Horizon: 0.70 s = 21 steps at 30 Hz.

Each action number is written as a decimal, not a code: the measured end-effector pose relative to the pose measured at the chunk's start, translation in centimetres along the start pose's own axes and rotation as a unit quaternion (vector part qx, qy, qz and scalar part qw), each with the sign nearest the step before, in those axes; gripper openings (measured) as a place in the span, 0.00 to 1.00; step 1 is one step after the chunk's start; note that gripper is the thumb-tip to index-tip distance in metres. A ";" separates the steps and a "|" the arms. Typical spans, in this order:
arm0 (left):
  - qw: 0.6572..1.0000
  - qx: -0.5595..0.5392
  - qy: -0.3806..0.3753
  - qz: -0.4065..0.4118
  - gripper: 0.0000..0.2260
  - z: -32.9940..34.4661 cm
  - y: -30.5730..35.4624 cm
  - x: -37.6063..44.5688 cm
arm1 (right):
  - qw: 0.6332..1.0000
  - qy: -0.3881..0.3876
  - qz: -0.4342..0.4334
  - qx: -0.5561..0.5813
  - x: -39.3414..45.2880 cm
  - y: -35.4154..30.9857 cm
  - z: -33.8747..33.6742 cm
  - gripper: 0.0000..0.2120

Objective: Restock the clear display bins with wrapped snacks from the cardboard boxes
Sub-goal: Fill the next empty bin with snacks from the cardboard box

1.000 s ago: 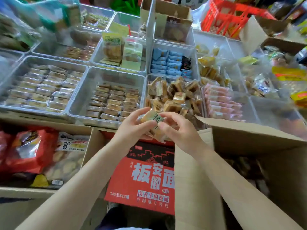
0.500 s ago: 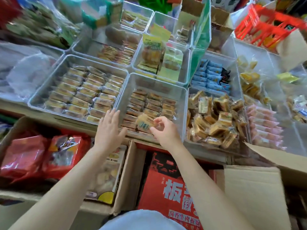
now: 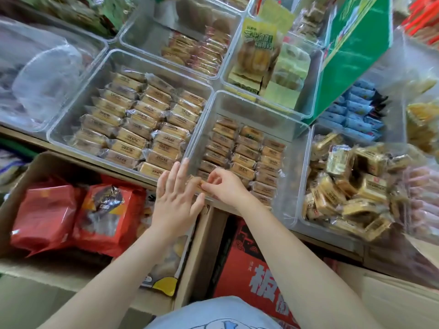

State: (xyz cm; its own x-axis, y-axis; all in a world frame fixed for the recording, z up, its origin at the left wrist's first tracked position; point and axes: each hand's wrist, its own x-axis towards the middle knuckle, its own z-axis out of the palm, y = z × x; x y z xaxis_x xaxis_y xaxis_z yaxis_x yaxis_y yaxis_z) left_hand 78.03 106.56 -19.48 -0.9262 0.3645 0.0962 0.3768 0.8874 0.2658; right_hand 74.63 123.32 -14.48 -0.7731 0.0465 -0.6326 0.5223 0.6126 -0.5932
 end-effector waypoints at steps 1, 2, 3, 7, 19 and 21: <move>1.000 0.000 0.002 -0.005 0.21 0.0 0.1 0.1 | 1.000 -0.006 0.003 -0.007 0.4 0.0 0.1 0.09; 1.000 0.001 0.005 -0.008 0.21 0.0 0.1 0.1 | 1.000 -0.015 0.005 -0.013 0.7 -0.1 0.1 0.09; 1.000 0.001 0.005 -0.010 0.21 -0.1 0.2 0.2 | 1.000 -0.023 0.005 -0.021 0.9 -0.2 0.0 0.09; 1.000 -0.001 -0.006 -0.016 0.20 -0.3 0.3 0.2 | 1.000 -0.015 0.005 -0.022 0.8 0.1 -0.7 0.07; 0.985 -0.004 -0.155 -0.075 0.38 -4.3 2.1 0.4 | 0.990 0.124 -0.058 -0.031 -6.5 1.7 -2.5 0.10; 0.984 -0.015 -0.164 -0.062 0.33 -5.2 4.5 -0.2 | 0.985 0.155 -0.074 0.005 -10.3 3.6 -4.0 0.08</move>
State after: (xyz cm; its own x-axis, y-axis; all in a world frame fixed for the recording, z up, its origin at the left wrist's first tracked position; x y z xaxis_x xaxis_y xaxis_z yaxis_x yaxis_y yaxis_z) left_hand 79.89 108.98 -13.36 -0.9097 0.3296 -0.2527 0.2554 0.9237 0.2854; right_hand 83.02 128.20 -8.16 -0.9126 0.1969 -0.3583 0.3986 0.6235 -0.6726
